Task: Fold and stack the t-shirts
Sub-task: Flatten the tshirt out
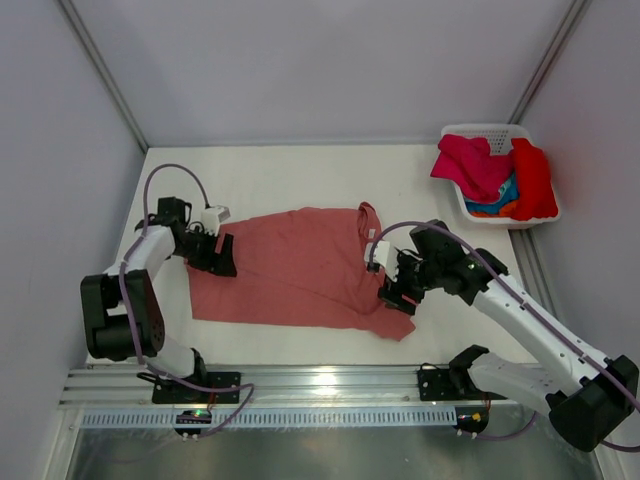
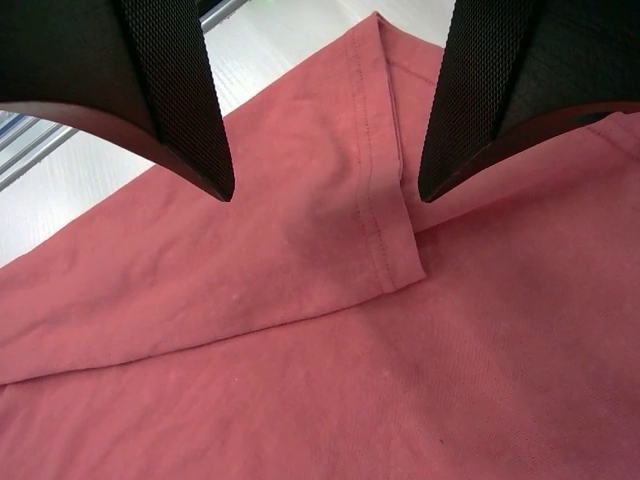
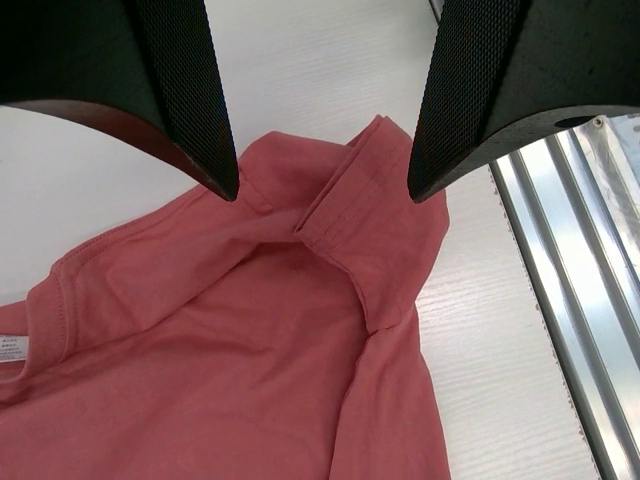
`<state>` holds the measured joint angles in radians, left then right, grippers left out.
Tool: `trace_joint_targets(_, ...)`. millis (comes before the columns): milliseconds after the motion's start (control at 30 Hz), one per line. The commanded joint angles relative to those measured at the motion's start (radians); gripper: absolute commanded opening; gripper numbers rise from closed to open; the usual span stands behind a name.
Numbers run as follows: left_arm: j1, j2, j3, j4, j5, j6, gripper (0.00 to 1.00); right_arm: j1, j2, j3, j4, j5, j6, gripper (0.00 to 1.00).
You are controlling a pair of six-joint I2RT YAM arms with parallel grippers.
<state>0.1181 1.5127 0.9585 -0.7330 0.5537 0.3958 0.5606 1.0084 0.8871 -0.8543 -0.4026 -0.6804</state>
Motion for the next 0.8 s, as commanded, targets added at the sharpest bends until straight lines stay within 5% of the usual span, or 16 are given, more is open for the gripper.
trace_joint_targets(0, 0.005, 0.024, 0.014, 0.056, 0.028, -0.02, 0.75, -0.004, -0.024, -0.011, 0.073, -0.007, 0.038, 0.73)
trace_joint_targets(300, 0.005, 0.069, 0.009, 0.07, 0.04, -0.028, 0.61, -0.004, -0.017, -0.019, 0.087, -0.004, 0.039, 0.73)
trace_joint_targets(767, 0.005, 0.058, 0.006, 0.066, -0.04, -0.026, 0.61, -0.004, -0.022, -0.031, 0.1, -0.013, 0.05, 0.73)
